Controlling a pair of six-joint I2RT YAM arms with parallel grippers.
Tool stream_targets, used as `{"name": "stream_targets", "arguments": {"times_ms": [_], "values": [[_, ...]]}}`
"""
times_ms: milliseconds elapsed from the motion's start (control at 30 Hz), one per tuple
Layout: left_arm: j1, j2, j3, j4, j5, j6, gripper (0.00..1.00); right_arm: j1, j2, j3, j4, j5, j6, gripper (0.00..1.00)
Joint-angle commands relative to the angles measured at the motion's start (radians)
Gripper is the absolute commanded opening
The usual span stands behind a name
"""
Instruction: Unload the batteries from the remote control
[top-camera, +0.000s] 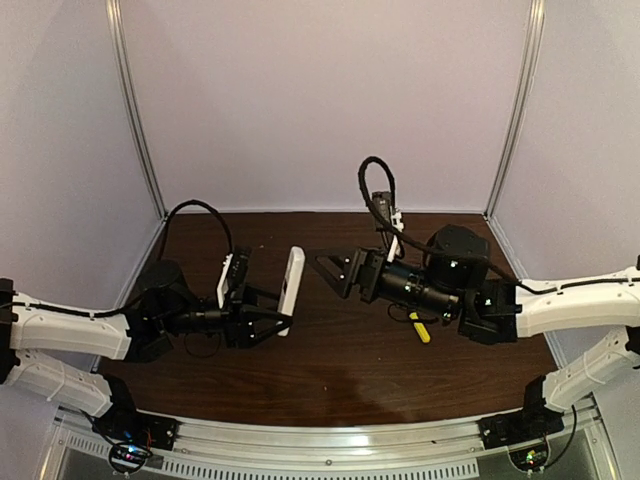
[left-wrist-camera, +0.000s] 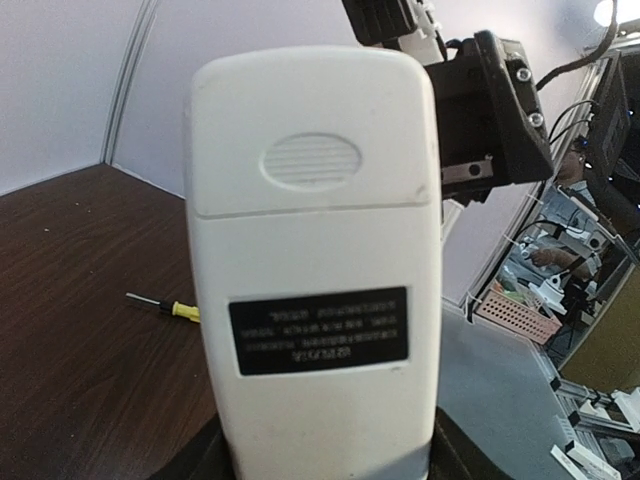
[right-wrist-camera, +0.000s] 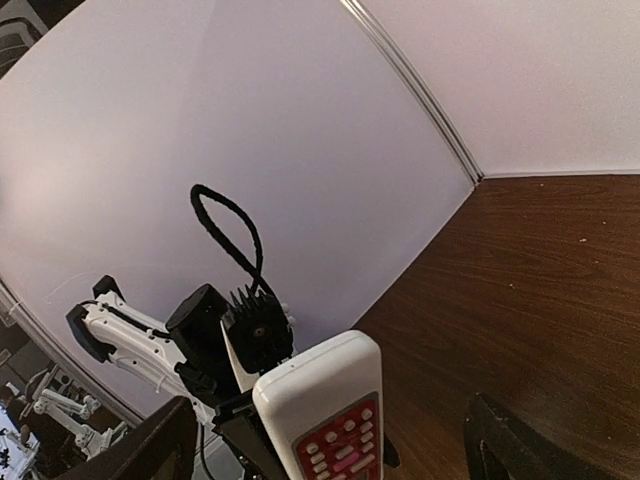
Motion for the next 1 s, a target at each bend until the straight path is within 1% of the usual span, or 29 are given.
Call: {"name": "stream_targets", "arguments": {"times_ms": [0, 133, 267, 367, 500, 600, 700, 800, 900, 967], "values": [[-0.001, 0.017, 0.045, -0.066, -0.076, 0.094, 0.00, 0.001, -0.073, 0.134, -0.577, 0.123, 0.012, 0.93], [-0.016, 0.037, 0.070, -0.130, -0.131, 0.148, 0.00, 0.000, -0.107, 0.223, -0.797, 0.131, 0.035, 0.93], [-0.065, 0.064, 0.119, -0.223, -0.205, 0.227, 0.00, -0.001, -0.081, 0.332, -1.042, 0.139, 0.056, 0.93], [-0.098, 0.088, 0.147, -0.262, -0.227, 0.270, 0.00, -0.001, -0.054, 0.390, -1.159, 0.123, 0.056, 0.93], [-0.133, 0.122, 0.180, -0.314, -0.270, 0.316, 0.00, -0.003, -0.031, 0.409, -1.216, 0.048, 0.055, 0.92], [-0.153, 0.145, 0.204, -0.360, -0.321, 0.353, 0.00, -0.003, -0.029, 0.412, -1.257, 0.042, 0.061, 0.91], [-0.156, 0.161, 0.216, -0.390, -0.335, 0.381, 0.00, -0.006, -0.062, 0.404, -1.299, 0.100, 0.064, 0.91], [-0.156, 0.180, 0.233, -0.435, -0.361, 0.416, 0.00, -0.009, -0.105, 0.387, -1.344, 0.200, 0.075, 0.92], [-0.156, 0.224, 0.273, -0.509, -0.416, 0.458, 0.00, -0.009, -0.160, 0.339, -1.372, 0.315, 0.094, 0.92], [-0.156, 0.256, 0.293, -0.545, -0.421, 0.483, 0.00, -0.010, -0.190, 0.296, -1.361, 0.367, 0.107, 0.92]]}}
